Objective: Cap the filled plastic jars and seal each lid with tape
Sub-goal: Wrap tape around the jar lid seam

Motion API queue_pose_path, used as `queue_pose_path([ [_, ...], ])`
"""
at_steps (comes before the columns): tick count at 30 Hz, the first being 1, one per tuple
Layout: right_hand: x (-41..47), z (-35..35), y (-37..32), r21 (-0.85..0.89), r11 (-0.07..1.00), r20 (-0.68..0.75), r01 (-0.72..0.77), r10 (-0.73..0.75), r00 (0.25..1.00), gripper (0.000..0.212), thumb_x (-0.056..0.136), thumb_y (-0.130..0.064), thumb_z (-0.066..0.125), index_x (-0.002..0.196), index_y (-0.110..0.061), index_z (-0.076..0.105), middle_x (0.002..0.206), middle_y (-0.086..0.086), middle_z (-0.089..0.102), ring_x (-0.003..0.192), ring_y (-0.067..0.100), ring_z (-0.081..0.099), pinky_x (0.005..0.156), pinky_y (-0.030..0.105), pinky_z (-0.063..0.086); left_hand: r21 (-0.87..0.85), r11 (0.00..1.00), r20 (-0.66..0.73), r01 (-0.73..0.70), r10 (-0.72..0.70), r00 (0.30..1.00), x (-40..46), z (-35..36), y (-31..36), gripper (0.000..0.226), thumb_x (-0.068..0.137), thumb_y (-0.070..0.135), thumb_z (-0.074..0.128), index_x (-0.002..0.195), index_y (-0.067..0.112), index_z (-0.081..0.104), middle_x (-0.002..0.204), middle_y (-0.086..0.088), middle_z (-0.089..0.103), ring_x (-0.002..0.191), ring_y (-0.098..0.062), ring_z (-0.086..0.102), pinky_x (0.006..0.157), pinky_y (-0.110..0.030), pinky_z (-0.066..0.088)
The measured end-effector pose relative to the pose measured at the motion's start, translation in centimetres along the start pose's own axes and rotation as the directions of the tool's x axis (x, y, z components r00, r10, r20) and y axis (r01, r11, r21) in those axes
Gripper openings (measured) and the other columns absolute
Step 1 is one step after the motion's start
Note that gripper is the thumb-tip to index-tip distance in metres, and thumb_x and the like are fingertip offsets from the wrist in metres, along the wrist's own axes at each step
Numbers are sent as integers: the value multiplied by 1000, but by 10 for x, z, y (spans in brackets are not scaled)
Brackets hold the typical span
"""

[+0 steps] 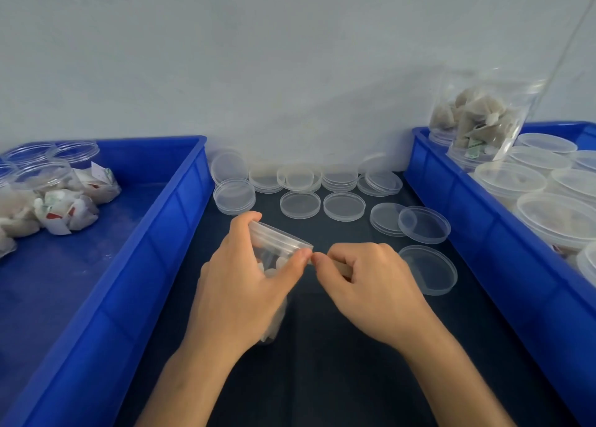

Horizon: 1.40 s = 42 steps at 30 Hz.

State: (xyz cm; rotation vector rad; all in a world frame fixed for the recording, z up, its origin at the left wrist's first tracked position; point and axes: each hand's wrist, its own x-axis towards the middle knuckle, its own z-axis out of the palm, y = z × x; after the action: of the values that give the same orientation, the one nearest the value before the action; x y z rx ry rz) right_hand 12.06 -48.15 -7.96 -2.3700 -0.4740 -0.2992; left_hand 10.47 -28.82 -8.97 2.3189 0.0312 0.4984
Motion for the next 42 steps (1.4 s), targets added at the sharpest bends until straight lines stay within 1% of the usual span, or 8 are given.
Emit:
queue_pose_path([
  [6,1,-3,3,157,988,-30,-8,13,999,54,93,-52,51,68,-7,36,58,9,34,55,22,29,52,31,28,-227,964,113,136,-113,987,5,-5,-9,73,70,89,59,129,47,53,104,27,71,97,3,69,82,-26,54],
  [10,1,-5,4,393,917,32,-75,67,997,54,88,-51,53,64,-6,35,58,2,26,55,12,24,50,25,24,-507,797,292,329,-201,935,6,-7,-11,57,75,73,66,112,30,73,103,3,80,93,-15,78,75,-27,59],
  [16,6,-34,28,932,348,-47,-101,394,918,53,107,-21,42,54,-23,37,51,-3,21,48,16,15,57,40,18,-790,-4,613,613,-57,788,9,-22,-26,81,86,75,65,127,5,75,118,-22,72,88,-37,73,78,-46,63],
  [23,8,3,22,621,768,-98,-156,274,957,61,98,-42,62,70,9,43,64,18,30,59,19,29,58,31,29,-693,159,708,704,-33,705,5,1,-13,98,62,76,87,121,-1,76,114,-26,70,90,-42,72,76,-46,61],
  [27,5,20,27,276,956,-124,-103,142,982,57,94,-50,62,69,-8,33,56,0,28,55,9,26,51,31,28,-716,327,609,616,-138,781,5,11,-12,111,52,74,94,125,-6,67,105,-25,67,92,-37,66,78,-43,57],
  [34,4,40,34,-41,999,1,29,-29,1000,48,100,-50,38,64,-18,41,65,-3,50,65,19,48,55,34,38,-697,559,431,449,-174,885,7,13,-14,85,60,72,84,126,22,68,117,-18,75,108,-33,75,89,-44,61],
  [39,5,42,35,66,998,66,9,-13,998,35,99,-30,49,68,-15,56,76,-6,58,77,15,55,65,36,48,-725,511,437,462,-176,882,2,12,-14,81,82,74,64,119,3,71,110,-27,73,98,-33,73,90,-46,59],
  [42,4,36,33,40,999,30,6,-8,1000,16,96,-15,63,86,-22,75,84,-14,63,88,9,58,77,21,47,-756,480,387,444,-219,896,0,14,-9,58,85,66,60,116,19,75,116,-26,72,102,-40,74,93,-52,61],
])
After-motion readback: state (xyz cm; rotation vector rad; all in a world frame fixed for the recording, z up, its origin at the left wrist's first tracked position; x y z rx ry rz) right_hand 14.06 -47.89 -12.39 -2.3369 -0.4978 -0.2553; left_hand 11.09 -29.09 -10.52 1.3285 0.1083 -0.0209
